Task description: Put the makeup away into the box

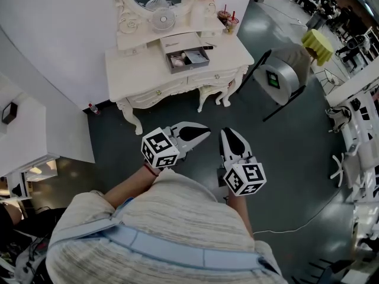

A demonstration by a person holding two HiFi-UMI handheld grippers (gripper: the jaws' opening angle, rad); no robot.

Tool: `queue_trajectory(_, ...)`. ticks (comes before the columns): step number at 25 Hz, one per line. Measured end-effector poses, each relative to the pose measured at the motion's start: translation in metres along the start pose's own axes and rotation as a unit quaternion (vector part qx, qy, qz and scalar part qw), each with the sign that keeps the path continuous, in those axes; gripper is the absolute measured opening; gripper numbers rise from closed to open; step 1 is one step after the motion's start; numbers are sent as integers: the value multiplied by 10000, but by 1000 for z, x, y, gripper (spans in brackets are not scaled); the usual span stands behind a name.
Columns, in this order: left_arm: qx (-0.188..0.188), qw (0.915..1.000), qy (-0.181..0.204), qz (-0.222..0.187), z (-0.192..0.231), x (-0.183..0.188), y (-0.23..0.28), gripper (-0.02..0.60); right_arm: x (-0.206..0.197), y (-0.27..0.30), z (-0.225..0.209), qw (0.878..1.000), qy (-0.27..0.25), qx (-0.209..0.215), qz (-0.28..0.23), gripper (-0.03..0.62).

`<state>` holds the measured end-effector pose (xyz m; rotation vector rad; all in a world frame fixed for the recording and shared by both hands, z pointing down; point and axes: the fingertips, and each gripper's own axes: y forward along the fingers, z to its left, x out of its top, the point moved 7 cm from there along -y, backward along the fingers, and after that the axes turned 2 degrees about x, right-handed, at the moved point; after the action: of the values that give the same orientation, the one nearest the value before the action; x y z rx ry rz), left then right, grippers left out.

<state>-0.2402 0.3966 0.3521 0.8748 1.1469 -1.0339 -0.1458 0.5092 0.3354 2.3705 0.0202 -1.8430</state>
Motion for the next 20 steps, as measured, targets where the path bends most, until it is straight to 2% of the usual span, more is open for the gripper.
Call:
queue_trajectory(3,0,10000,-46,19,7,-2,3,12,-2,6,-5,9999,120,-2,35,11)
queue_trajectory(10,117,9996,-238,-97,42,-1,6,12,0,36,-18,9997,41,-11,233,12)
queue_trajectory(20,214,9986,-439,-194,146,10,33,12,12,124,-64,9994,56,-15,354,12)
